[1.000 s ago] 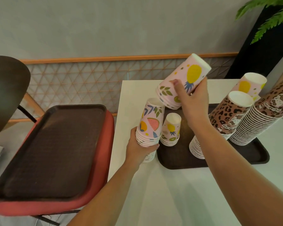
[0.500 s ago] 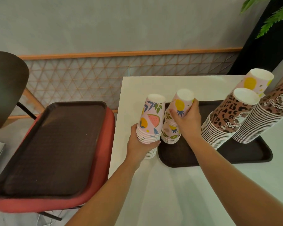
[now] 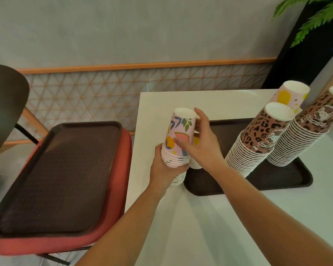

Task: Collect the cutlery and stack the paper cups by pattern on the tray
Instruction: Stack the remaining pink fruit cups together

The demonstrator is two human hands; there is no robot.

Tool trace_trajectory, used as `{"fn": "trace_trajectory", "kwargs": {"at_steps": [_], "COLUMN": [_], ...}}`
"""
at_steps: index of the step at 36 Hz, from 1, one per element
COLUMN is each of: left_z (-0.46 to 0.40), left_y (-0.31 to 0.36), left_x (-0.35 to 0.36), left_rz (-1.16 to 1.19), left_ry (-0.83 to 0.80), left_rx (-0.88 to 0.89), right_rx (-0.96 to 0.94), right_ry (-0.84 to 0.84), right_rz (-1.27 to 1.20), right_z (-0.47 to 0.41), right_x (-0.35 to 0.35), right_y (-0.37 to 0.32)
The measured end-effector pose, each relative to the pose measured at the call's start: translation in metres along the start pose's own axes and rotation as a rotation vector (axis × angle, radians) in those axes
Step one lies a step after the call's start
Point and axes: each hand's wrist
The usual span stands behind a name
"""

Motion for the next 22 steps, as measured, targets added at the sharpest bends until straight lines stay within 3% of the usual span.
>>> {"fn": "trace_trajectory", "kwargs": {"at_steps": [5,22], "left_z": [0.0007,-0.0019], "left_y": [0.0012,0.0010], "left_x": [0.0003,0.0007], "left_rz": [-0.011,-0.020], "left_ry": [-0.005,0.003], "left_rx": [-0.003,0.002], "right_rx": [0.073,0.064], "right_ry": [-0.046,-0.044], "right_rz": [0.043,0.037], "right_z": [0.0013,-0.0047], "right_x": [0.0061,0.0043], "right_y": [0.0050,-0.0028]}}
Point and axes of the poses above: each hand's wrist, its own z-axis away from the middle knuckle, its own x-axis out of the palm, y = z × x, and after that the axes turned 8 degrees about -x, right-handed
